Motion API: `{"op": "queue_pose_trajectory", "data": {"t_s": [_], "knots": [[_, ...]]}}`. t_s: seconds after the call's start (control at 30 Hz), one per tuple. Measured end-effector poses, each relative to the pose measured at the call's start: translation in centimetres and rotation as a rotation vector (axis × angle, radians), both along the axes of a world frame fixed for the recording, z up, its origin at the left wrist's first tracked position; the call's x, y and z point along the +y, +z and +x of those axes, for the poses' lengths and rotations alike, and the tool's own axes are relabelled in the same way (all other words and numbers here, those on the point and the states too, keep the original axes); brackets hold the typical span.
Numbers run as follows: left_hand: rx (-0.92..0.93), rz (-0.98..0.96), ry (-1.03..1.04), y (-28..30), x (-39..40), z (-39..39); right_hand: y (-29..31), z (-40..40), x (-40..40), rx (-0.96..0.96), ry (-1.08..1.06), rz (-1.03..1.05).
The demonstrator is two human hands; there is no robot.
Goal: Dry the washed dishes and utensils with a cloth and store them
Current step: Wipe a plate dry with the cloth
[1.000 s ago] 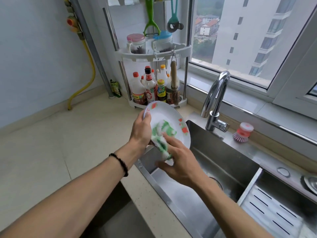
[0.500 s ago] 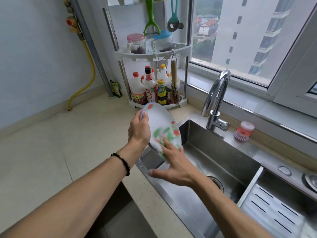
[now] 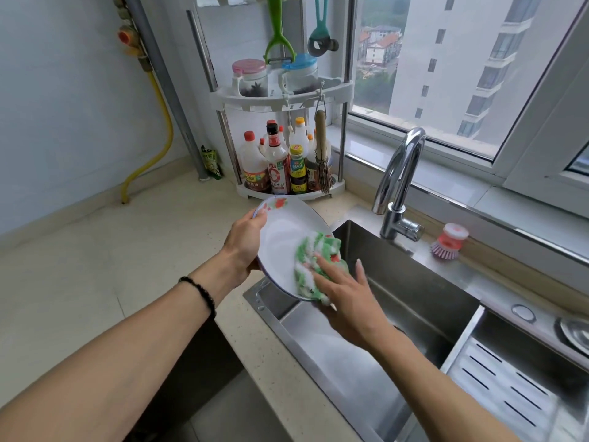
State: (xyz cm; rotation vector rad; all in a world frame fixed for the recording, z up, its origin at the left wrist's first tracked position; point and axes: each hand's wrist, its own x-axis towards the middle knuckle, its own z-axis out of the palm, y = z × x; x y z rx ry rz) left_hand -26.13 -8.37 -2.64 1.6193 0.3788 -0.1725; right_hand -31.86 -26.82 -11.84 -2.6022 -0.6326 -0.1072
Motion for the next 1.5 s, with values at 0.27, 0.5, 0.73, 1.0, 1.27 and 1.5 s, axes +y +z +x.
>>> {"op": "queue_pose_trajectory", "data": {"t_s": [0.27, 0.5, 0.73, 1.0, 1.27, 1.5], "knots": [[0.032, -0.148, 0.101, -0.8, -1.6, -0.6, 1.3, 1.2, 2.2, -0.373, -0.308, -0.044], [-0.213, 0.107, 0.216, -0.7, -1.6, -0.2, 1.4, -0.3, 2.5, -0.029, -0.061, 0.116], [-0.267, 0.310, 0.190, -0.5, -0.9, 0.4, 2.5, -0.7, 2.5, 0.220, 0.084, 0.186], [-0.265, 0.320, 0.182, -0.4, -0.9, 0.6, 1.7, -0.8, 2.9, 0.118, 0.031, 0.125], [-0.246, 0.259, 0.189, -0.7, -0.7, 0.5, 1.5, -0.2, 2.0, 0.144, -0.017, 0.147], [0.043, 0.099, -0.031, 0.8, 1.1, 1.2, -0.2, 0.8, -1.1, -0.122, -0.040, -0.028]]}}
